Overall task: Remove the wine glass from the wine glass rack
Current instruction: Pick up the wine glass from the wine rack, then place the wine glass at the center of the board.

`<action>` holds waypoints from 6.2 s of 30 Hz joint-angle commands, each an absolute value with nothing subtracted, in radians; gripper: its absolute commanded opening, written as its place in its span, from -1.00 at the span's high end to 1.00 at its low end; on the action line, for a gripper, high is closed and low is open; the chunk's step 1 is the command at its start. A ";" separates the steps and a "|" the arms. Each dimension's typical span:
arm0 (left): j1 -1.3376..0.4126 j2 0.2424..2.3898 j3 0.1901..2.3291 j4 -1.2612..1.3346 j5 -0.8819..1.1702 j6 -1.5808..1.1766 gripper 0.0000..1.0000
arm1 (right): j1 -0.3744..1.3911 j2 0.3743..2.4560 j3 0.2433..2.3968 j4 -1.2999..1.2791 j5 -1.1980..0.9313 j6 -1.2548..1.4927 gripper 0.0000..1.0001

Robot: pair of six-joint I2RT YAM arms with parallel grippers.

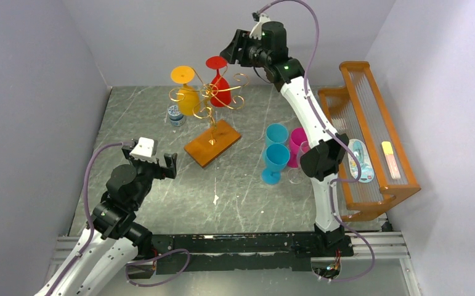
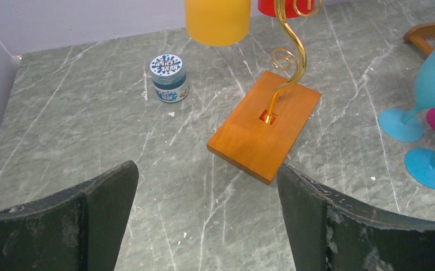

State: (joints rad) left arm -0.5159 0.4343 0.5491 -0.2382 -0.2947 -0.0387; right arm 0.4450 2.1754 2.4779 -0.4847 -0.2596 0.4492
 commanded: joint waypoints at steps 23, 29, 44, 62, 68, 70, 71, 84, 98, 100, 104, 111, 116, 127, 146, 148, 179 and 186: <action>-0.510 0.468 0.586 -0.255 -0.242 -0.037 -0.94 | 0.439 2.263 2.501 -0.466 -0.380 0.503 0.27; -0.511 0.479 0.594 -0.262 -0.198 -0.038 -0.93 | 0.441 2.248 2.523 -0.494 -0.320 0.484 0.50; -0.510 0.515 0.607 -0.271 -0.115 -0.031 -0.93 | 0.436 2.183 2.470 -0.467 -0.342 0.570 1.00; -0.510 0.512 0.607 -0.272 -0.120 -0.026 -0.93 | 0.395 2.129 2.405 -0.357 -0.450 0.803 1.00; -0.511 0.514 0.607 -0.268 -0.108 -0.020 -0.93 | 0.384 2.110 2.388 -0.371 -0.460 0.812 1.00; -0.510 0.513 0.607 -0.268 -0.107 -0.017 -0.93 | 0.382 2.104 2.376 -0.380 -0.473 0.818 1.00; -0.511 0.512 0.607 -0.267 -0.113 -0.020 -0.93 | 0.382 2.099 2.368 -0.378 -0.484 0.819 1.00; -0.510 0.477 0.597 -0.261 -0.140 -0.018 -0.94 | 0.385 2.107 2.365 -0.381 -0.583 0.824 1.00; -0.510 0.486 0.598 -0.265 -0.151 -0.012 -0.94 | 0.427 2.154 2.390 -0.410 -0.598 0.823 1.00; -0.511 0.486 0.596 -0.263 -0.150 -0.012 -0.94 | 0.431 2.152 2.378 -0.396 -0.594 0.829 1.00; -0.510 0.488 0.599 -0.265 -0.150 -0.012 -0.94 | 0.435 2.168 2.400 -0.387 -0.585 0.827 1.00; -0.511 0.491 0.600 -0.267 -0.151 -0.012 -0.94 | 0.443 2.201 2.408 -0.323 -0.594 0.859 1.00; -0.511 0.485 0.596 -0.262 -0.151 -0.012 -0.94 | 0.448 2.211 2.405 -0.272 -0.585 0.877 1.00; -0.510 0.482 0.598 -0.265 -0.155 -0.012 -0.93 | 0.448 2.233 2.426 -0.205 -0.509 0.895 1.00; -0.510 0.465 0.592 -0.258 -0.171 -0.012 -0.94 | 0.445 2.224 2.420 -0.147 -0.373 0.951 1.00; -0.511 0.464 0.590 -0.256 -0.167 -0.012 -0.94 | 0.444 2.208 2.411 -0.159 -0.341 0.933 1.00; -0.511 0.457 0.616 -0.295 -0.232 -0.170 -0.94 | 0.343 1.732 1.920 -0.149 -0.137 0.660 1.00; -0.511 0.503 0.649 -0.334 -0.247 -0.184 -0.94 | 0.342 1.567 1.762 -0.136 -0.118 0.638 1.00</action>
